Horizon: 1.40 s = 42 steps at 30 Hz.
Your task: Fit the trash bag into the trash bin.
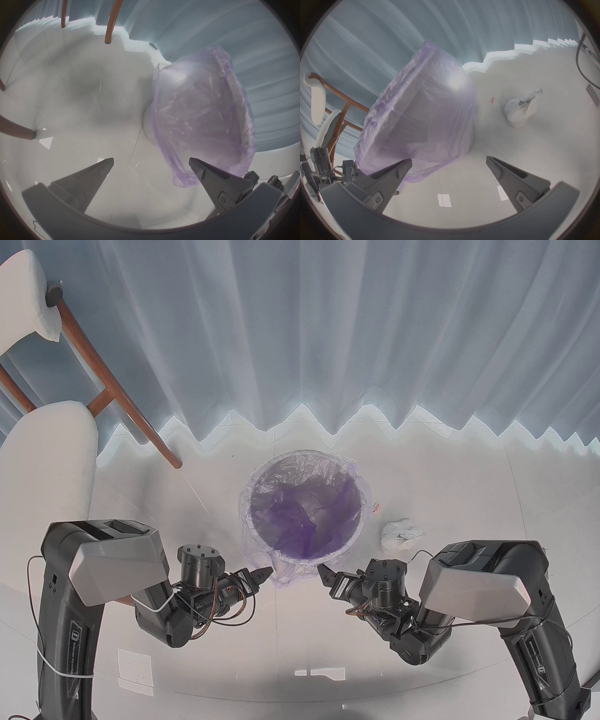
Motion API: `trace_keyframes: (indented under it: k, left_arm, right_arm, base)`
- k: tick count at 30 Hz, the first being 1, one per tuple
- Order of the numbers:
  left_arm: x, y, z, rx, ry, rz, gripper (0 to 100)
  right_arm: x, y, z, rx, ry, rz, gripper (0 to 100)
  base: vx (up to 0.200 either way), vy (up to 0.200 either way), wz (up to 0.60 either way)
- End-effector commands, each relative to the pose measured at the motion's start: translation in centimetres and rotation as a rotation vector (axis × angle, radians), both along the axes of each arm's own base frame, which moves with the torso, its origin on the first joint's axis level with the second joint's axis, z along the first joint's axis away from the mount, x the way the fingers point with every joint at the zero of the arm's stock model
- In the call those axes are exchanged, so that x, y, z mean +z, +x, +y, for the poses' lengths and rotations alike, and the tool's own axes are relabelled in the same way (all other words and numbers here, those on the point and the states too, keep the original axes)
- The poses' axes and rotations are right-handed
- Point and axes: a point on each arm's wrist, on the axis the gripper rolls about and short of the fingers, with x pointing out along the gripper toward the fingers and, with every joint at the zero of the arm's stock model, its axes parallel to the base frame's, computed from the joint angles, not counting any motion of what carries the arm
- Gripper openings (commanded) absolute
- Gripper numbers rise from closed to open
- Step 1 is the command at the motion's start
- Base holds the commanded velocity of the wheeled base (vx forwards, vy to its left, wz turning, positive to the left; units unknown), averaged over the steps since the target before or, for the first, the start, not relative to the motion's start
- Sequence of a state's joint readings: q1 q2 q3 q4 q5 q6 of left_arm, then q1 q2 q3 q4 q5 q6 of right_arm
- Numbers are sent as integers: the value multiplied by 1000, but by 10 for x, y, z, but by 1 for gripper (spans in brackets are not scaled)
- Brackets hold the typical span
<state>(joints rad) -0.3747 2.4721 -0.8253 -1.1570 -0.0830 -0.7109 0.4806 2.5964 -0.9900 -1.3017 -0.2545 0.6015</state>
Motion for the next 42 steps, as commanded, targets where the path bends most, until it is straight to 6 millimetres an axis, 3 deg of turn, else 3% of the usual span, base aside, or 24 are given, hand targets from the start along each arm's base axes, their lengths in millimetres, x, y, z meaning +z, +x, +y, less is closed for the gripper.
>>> trace_keyframes:
  k: [1, 9, 19, 32, 42]
  left_arm:
    - [3, 7, -2, 1, 0, -4, 100]
    - [-7, 14, -4, 22, 34, 40, 100]
    - [-26, 19, 2, 43, 71, 63, 100]
    - [-33, 33, 10, 55, 129, 95, 100]
    - [-31, 41, 13, 79, 164, 167, 100]
  right_arm:
    - [-8, 8, 0, 3, -21, 9, 100]
    - [-21, 22, 4, 1, -53, 60, 100]
    - [-18, 32, 6, -10, -69, 111, 100]
    - [-13, 40, 5, -59, -25, 234, 100]
    - [-10, 49, -13, -137, 1, 319, 100]
  base:
    - [0, 0, 0]
    - [0, 0, 0]
    - [0, 0, 0]
    - [0, 0, 0]
    - [0, 0, 0]
